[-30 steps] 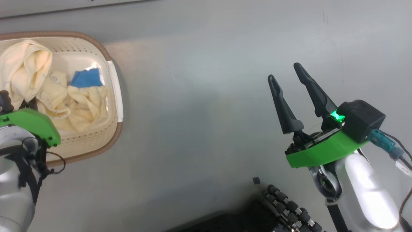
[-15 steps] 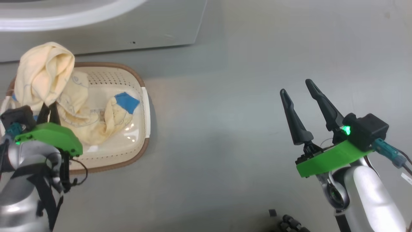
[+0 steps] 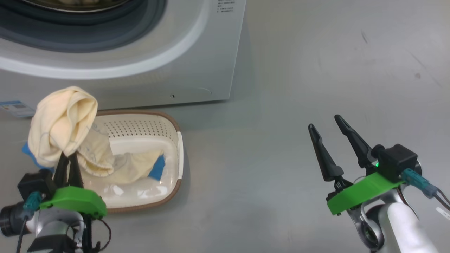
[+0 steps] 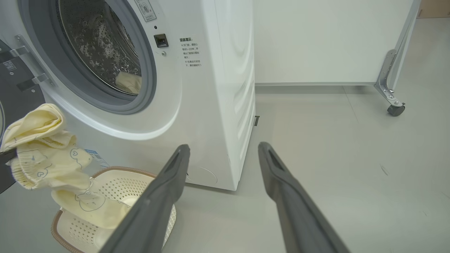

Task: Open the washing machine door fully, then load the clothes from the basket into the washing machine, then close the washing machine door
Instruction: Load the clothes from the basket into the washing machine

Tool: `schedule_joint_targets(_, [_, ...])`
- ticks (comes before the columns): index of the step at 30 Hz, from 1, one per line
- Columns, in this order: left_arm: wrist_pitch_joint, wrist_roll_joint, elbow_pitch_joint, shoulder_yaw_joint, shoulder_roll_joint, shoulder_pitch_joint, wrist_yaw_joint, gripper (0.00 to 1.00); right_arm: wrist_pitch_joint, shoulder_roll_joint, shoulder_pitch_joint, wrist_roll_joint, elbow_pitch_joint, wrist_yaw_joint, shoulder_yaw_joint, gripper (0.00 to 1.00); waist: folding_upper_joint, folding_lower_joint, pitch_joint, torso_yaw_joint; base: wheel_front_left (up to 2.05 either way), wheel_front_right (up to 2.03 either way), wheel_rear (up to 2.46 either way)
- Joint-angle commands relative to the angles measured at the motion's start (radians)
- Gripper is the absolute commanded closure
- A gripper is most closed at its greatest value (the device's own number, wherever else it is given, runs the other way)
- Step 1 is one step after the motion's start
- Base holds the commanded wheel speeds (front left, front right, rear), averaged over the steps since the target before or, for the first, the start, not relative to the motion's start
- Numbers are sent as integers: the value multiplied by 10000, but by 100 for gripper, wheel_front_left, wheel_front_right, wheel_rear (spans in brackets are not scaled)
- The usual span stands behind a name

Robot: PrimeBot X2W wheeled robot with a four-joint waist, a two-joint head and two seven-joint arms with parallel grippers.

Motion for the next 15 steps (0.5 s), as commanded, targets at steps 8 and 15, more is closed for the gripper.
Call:
schedule_joint_targets(8, [-24,299,-2001,488,160,1480,654,100,311,-56,502,-109,-301,-29,-44,0,-1,1,-1724,280,0,0,0])
schedule_joint_targets(15, [462,406,-3342,325,268,2576,1104,100,581,-56,967,-218,-398,-29,-164,0,-1,1,-2545,421,0,0,0])
